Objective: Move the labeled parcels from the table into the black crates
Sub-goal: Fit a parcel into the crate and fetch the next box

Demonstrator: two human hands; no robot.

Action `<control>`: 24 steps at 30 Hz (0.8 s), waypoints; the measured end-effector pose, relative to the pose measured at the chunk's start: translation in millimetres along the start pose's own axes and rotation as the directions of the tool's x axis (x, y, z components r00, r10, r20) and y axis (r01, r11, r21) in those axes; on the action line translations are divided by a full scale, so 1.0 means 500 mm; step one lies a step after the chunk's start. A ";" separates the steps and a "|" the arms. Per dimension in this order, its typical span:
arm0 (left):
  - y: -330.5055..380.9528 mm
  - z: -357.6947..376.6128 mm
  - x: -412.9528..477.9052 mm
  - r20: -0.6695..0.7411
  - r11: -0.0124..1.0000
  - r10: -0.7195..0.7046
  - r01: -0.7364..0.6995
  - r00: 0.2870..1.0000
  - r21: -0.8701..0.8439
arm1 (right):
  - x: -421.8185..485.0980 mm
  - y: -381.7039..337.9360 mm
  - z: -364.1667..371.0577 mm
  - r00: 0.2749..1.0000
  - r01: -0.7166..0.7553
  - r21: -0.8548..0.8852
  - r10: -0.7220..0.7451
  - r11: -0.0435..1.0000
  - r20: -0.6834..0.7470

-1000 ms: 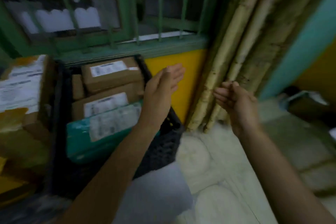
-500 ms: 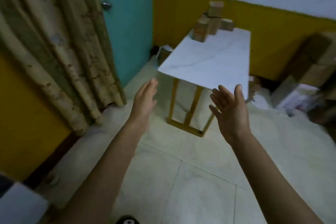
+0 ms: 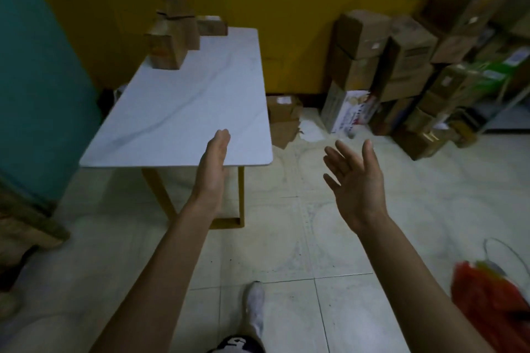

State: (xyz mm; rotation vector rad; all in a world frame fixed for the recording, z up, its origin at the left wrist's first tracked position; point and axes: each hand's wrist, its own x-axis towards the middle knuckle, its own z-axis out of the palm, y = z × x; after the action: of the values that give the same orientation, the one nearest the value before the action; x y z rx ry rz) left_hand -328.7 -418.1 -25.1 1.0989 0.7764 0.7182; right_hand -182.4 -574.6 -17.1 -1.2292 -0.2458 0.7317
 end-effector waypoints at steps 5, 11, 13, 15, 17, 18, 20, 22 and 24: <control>-0.002 0.088 0.231 0.052 0.998 -0.053 0.051 0.997 0.040 | 0.224 -0.054 -0.012 0.998 0.006 -0.025 -0.008 1.000 -0.067; -0.006 0.205 0.462 0.099 0.993 -0.086 0.077 0.991 0.084 | 0.443 -0.105 -0.054 0.991 0.024 -0.002 -0.024 1.000 -0.130; -0.013 0.245 0.533 0.100 0.993 -0.098 0.090 0.990 0.082 | 0.519 -0.116 -0.072 0.989 0.027 -0.001 -0.026 1.000 -0.144; -0.023 0.283 0.603 0.093 0.991 -0.106 0.097 0.990 0.090 | 0.600 -0.126 -0.092 0.989 0.021 -0.007 -0.022 1.000 -0.148; -0.033 0.325 0.680 0.069 0.992 -0.102 0.096 0.992 0.084 | 0.695 -0.139 -0.114 0.991 0.013 -0.012 -0.015 1.000 -0.133; -0.036 0.347 0.719 0.047 0.993 -0.098 0.095 0.994 0.065 | 0.747 -0.146 -0.125 0.992 0.009 -0.012 -0.011 1.000 -0.124; -0.039 0.392 0.800 -0.005 0.997 -0.074 0.074 0.997 0.037 | 0.859 -0.165 -0.141 0.997 0.003 -0.037 -0.006 0.999 -0.083; -0.032 0.440 0.873 -0.068 0.998 -0.065 0.067 0.996 0.020 | 0.965 -0.192 -0.146 0.999 -0.028 -0.070 0.026 0.997 -0.031; -0.019 0.484 0.942 -0.142 0.998 -0.060 0.057 0.988 -0.022 | 1.069 -0.226 -0.142 0.998 -0.056 -0.091 0.059 0.994 0.027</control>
State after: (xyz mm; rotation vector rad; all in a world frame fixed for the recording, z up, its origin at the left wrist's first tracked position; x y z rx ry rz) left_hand 128.7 -153.2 -58.7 1.0124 0.9182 0.7587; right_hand 299.8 -310.4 -48.9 -1.3158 -0.2711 0.7966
